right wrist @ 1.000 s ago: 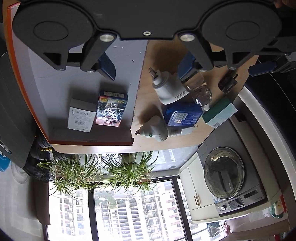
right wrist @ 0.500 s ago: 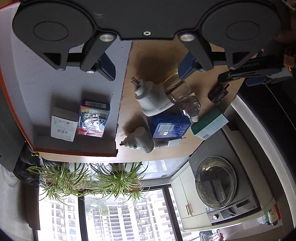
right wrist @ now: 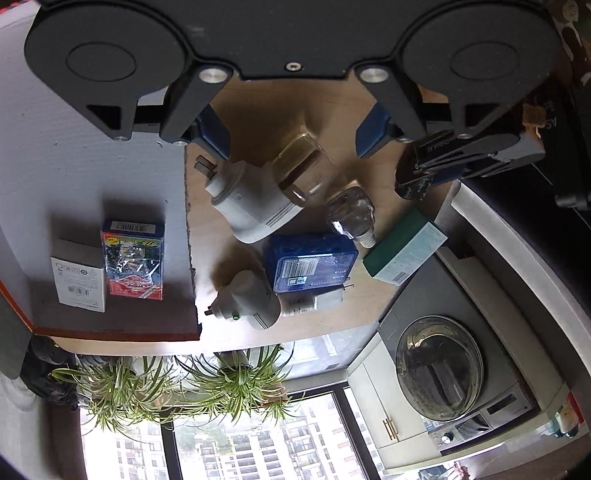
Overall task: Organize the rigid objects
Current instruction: 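Move the left tool to the black plug adapter and grasp it, then grasp the white diffuser with glass bottle with the right tool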
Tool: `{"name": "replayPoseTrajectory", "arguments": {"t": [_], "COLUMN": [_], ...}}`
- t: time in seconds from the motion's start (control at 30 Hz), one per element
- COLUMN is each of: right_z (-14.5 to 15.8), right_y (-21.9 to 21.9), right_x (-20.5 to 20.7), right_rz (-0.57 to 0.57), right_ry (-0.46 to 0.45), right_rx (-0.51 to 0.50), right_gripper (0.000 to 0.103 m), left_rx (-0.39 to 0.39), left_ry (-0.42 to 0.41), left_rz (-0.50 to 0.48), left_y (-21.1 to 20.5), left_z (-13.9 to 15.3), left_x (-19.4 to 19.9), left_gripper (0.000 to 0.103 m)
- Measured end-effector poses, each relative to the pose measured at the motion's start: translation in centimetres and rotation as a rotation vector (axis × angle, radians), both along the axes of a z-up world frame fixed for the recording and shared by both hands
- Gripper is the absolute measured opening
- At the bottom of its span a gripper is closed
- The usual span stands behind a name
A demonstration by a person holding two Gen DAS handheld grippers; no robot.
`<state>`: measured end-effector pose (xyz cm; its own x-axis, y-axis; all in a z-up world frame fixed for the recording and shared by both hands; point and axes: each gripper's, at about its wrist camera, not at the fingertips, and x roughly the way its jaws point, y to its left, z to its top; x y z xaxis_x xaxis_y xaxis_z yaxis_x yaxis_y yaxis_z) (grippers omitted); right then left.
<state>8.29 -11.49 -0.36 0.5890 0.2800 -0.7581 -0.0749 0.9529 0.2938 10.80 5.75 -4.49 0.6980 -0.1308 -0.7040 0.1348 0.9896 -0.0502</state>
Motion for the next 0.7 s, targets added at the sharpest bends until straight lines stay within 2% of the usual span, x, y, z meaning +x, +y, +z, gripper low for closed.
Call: {"name": "replayPoseTrajectory", "arguments": {"t": [0.23, 0.27, 0.3, 0.33, 0.37, 0.43, 0.63, 0.7], "right_z": [-2.0, -2.4, -2.9, -3.5, -3.5, -3.4, -1.1, 0.0], "right_y": [1.2, 1.3, 1.3, 1.3, 1.3, 1.2, 0.0, -0.3], "right_x": [4.3, 4.7, 5.1, 5.4, 5.4, 4.9, 1.6, 0.5], "right_rz": [-0.237, -0.266, -0.279, -0.274, -0.257, -0.233, -0.160, -0.142], "right_ry": [0.108, 0.118, 0.124, 0.136, 0.115, 0.104, 0.000, -0.035], "right_rx": [0.074, 0.061, 0.048, 0.032, 0.024, 0.000, 0.041, 0.027], "right_gripper": [0.088, 0.081, 0.064, 0.051, 0.049, 0.048, 0.046, 0.042], "left_rx": [-0.051, -0.054, -0.057, -0.062, -0.070, -0.087, -0.102, -0.107], "left_ry": [-0.012, -0.013, -0.013, -0.014, -0.014, -0.011, -0.044, -0.057], "left_rz": [-0.014, -0.015, -0.015, -0.016, -0.015, -0.012, -0.006, 0.000], "left_y": [0.1, 0.1, 0.1, 0.1, 0.2, 0.3, -0.1, -0.3], "left_z": [-0.1, 0.0, 0.0, 0.0, 0.0, 0.1, 1.1, 1.7], "left_x": [-1.2, -1.3, -1.4, -1.6, -1.7, -2.0, -2.8, -3.2], "left_gripper": [0.036, 0.036, 0.036, 0.036, 0.036, 0.036, 0.036, 0.036]}}
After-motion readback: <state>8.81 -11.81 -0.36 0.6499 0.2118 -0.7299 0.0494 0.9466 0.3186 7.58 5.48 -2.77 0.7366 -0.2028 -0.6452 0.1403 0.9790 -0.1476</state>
